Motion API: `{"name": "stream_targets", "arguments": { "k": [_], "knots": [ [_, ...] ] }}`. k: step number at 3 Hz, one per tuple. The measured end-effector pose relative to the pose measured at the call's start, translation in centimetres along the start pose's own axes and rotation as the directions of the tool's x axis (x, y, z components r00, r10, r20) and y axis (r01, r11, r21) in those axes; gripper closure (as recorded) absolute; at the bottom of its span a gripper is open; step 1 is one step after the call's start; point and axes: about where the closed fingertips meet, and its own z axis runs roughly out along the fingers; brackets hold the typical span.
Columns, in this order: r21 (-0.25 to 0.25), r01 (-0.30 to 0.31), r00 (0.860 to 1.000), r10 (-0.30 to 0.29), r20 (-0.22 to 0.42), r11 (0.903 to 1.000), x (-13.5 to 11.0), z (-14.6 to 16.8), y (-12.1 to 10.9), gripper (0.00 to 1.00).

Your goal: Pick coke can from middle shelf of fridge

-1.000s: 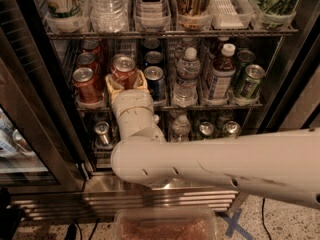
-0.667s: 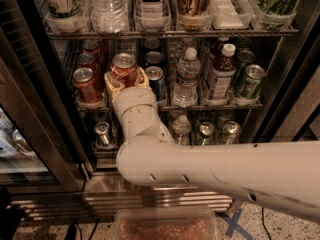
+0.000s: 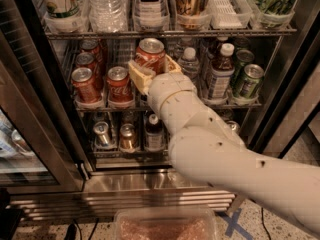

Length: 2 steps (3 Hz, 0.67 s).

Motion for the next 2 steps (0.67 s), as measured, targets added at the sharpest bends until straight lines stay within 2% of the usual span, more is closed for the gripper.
{"name": "stream_targets", "arguments": {
  "k": [1,2],
  "knots": [
    [-0.074,-0.012,0.999,0.009,-0.049,0.9972,1.21,-0.17,1.99,1.00],
    [-0.074,-0.012,0.999,0.008,-0.048,0.9972,1.18,-0.18,1.99,1.00]
  ]
}}
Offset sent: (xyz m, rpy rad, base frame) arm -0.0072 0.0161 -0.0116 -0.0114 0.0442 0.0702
